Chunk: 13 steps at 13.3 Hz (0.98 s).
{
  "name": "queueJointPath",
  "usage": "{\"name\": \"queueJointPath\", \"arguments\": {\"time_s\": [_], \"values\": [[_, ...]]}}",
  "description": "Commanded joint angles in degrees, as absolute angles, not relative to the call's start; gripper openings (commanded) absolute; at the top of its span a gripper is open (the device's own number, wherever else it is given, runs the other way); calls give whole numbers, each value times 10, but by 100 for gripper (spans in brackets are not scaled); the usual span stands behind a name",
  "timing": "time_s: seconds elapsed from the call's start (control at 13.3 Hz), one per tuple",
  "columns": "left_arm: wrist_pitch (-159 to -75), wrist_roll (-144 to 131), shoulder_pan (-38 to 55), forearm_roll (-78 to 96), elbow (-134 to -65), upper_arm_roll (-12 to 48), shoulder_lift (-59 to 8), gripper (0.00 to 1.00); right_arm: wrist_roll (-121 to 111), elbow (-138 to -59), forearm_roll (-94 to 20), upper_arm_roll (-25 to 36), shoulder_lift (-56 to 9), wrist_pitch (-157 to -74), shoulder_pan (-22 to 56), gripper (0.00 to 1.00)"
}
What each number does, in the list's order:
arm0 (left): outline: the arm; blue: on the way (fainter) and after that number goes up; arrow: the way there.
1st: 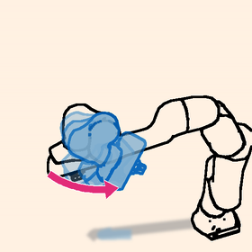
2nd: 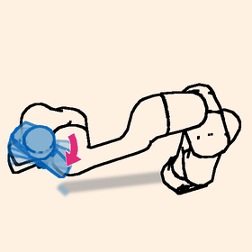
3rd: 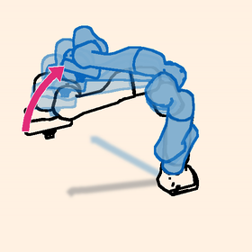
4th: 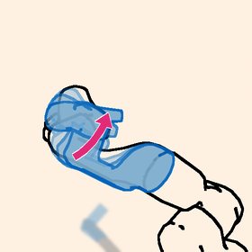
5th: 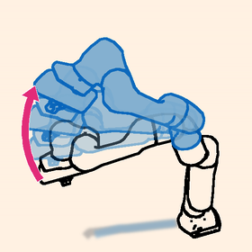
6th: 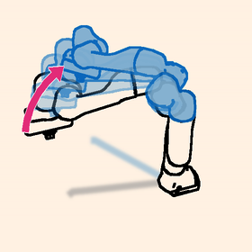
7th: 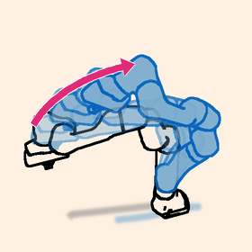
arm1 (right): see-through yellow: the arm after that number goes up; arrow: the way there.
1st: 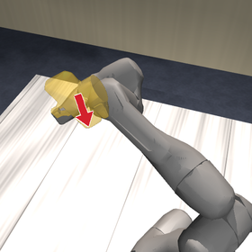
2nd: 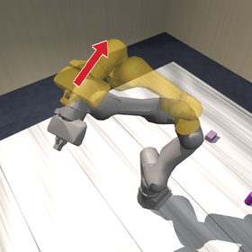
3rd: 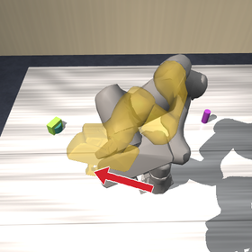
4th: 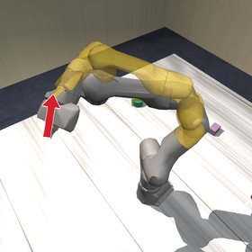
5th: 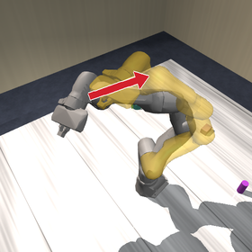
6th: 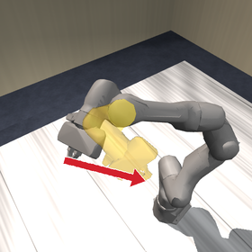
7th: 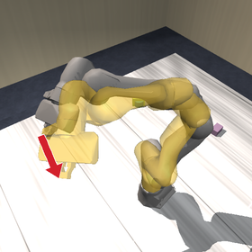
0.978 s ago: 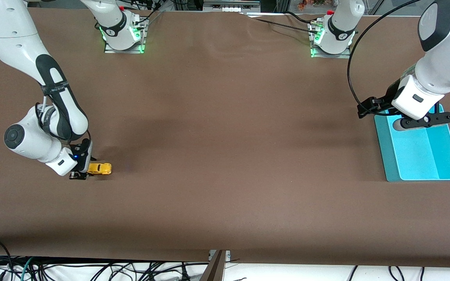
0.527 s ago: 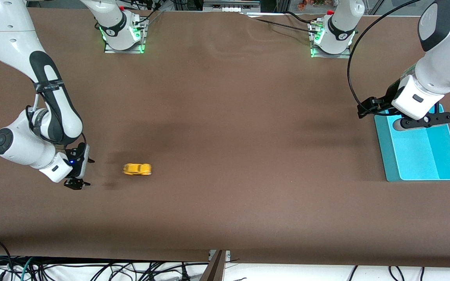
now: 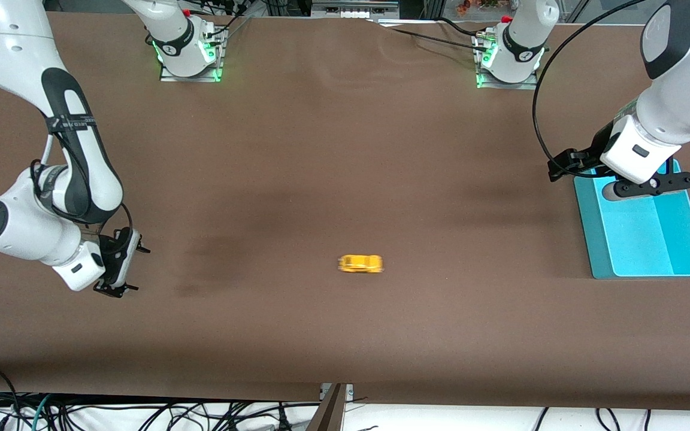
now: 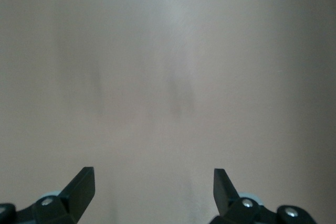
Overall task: Wind and store yellow beetle car
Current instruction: 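Open the right gripper to let the car roll toward the bin, then lower the left gripper onto the car while the right gripper withdraws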
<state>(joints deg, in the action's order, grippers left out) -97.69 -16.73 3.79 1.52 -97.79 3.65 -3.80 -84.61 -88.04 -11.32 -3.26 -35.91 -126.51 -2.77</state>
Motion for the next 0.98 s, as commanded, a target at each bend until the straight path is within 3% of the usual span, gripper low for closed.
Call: {"name": "queueJointPath", "arguments": {"time_s": [0.0, 0.45, 0.9], "values": [[-970, -164, 43, 4, -953, 40, -61, 100, -701, -838, -104, -32, -334, -1196, -22, 100], [-945, -16, 42, 11, -948, 39, -73, 100, -306, -823, -43, -33, -249, -1079, 26, 100], [-951, 238, 48, 11, -923, 38, -126, 100, -273, -822, 16, -28, -163, -1013, 63, 100]]}}
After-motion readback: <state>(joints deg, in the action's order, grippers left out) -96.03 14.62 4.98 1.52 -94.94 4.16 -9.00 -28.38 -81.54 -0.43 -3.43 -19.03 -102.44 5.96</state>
